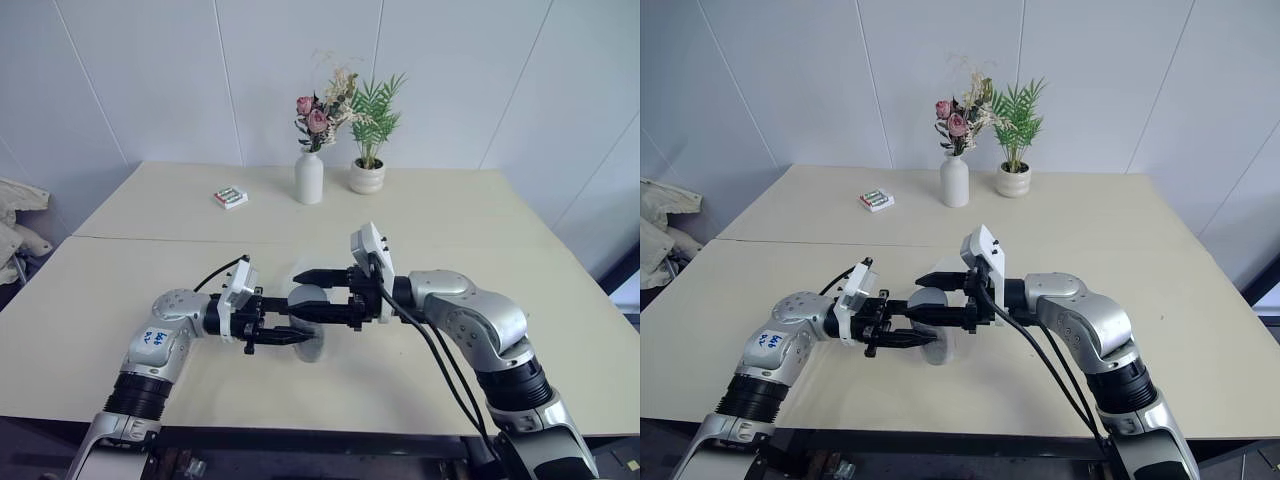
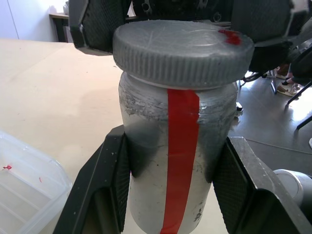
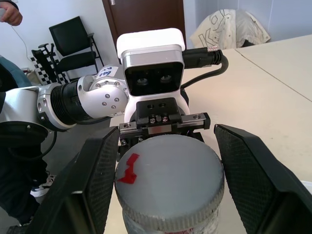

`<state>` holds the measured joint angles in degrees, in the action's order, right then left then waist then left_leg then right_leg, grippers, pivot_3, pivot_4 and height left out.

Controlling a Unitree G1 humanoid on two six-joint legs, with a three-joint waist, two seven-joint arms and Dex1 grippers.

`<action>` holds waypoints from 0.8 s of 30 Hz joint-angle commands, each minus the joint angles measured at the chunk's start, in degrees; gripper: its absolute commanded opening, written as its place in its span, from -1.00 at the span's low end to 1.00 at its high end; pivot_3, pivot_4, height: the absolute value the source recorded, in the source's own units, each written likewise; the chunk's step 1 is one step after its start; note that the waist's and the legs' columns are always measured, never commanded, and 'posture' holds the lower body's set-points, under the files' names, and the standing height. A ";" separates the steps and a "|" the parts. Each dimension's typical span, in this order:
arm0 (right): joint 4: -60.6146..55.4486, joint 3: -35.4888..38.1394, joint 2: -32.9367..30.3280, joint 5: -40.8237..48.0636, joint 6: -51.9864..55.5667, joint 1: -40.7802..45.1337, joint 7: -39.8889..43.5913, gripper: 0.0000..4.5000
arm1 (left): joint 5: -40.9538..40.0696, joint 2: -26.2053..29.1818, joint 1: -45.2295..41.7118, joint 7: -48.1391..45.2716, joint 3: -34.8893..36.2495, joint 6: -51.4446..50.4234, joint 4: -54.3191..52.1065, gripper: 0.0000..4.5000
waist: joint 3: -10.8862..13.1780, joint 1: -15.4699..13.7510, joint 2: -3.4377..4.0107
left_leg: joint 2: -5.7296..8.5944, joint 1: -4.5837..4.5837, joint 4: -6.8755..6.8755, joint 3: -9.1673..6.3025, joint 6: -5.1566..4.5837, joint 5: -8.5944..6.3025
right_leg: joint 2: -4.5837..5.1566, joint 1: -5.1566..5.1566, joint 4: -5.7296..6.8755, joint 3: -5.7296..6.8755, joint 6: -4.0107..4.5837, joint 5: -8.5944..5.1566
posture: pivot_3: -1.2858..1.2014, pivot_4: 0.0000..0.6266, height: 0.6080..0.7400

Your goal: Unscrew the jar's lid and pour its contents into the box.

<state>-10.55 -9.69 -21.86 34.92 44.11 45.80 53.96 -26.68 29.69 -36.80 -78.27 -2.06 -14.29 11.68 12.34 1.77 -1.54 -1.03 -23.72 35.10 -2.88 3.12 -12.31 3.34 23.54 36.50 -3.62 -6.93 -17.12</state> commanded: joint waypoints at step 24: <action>-1.44 1.81 1.30 0.74 -1.38 -0.49 -0.36 0.27 | -1.11 0.16 0.37 0.14 0.61 -0.36 -2.97 -0.12 | 0.00 0.00 0.00 | 0.00 0.00 0.00 0.00 0.00 0.00 | 0.00 0.00 -0.01 0.00 0.00 0.00 | 0.03 -0.52 1.00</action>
<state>-10.62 -10.15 -21.55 33.79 43.74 44.61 54.10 -26.99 29.69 -36.79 -78.07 -1.90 -14.90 11.33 12.34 1.77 -1.54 -1.03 -23.72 35.09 -2.88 3.12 -12.31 3.34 23.54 36.50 -3.62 -6.92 -17.12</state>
